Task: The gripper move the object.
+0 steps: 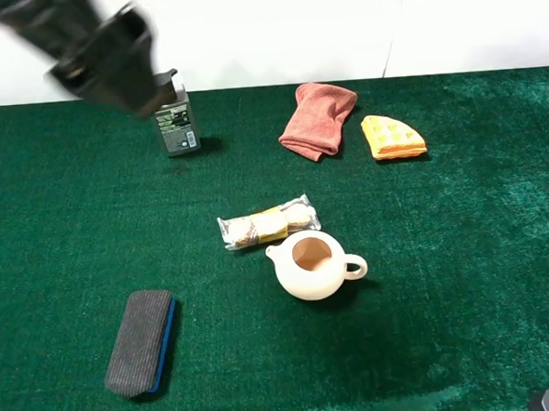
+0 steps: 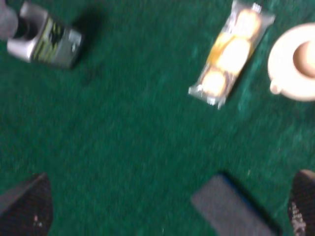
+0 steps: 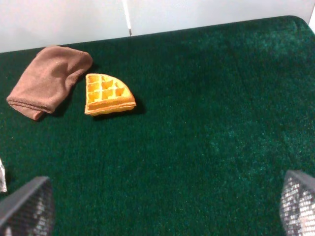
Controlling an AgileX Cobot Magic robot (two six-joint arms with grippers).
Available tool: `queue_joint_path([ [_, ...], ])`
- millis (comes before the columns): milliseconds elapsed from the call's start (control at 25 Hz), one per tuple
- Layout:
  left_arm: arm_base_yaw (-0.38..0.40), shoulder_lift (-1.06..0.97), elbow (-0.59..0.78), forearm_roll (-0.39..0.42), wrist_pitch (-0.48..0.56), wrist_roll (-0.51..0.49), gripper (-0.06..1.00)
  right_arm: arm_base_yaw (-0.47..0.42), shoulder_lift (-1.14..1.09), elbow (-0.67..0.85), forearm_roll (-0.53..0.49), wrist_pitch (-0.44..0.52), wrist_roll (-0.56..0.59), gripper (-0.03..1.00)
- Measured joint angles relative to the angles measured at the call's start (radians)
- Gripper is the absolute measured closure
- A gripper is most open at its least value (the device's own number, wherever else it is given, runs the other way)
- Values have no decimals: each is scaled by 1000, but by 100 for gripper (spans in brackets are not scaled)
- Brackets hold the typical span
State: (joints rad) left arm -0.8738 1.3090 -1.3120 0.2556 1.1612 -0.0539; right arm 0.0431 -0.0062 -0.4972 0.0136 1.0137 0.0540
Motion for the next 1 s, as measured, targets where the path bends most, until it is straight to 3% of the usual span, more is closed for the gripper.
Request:
queue_joint_path([
  [440, 1, -357, 332, 0, -4, -105, -5, 0, 0, 0, 0, -1, 0, 27],
  [880, 3, -623, 482, 3, -2, -167, -5, 0, 0, 0, 0, -1, 0, 27],
  [1000, 44, -656, 526, 1, -2, -167, -5, 0, 0, 0, 0, -1, 0, 27],
])
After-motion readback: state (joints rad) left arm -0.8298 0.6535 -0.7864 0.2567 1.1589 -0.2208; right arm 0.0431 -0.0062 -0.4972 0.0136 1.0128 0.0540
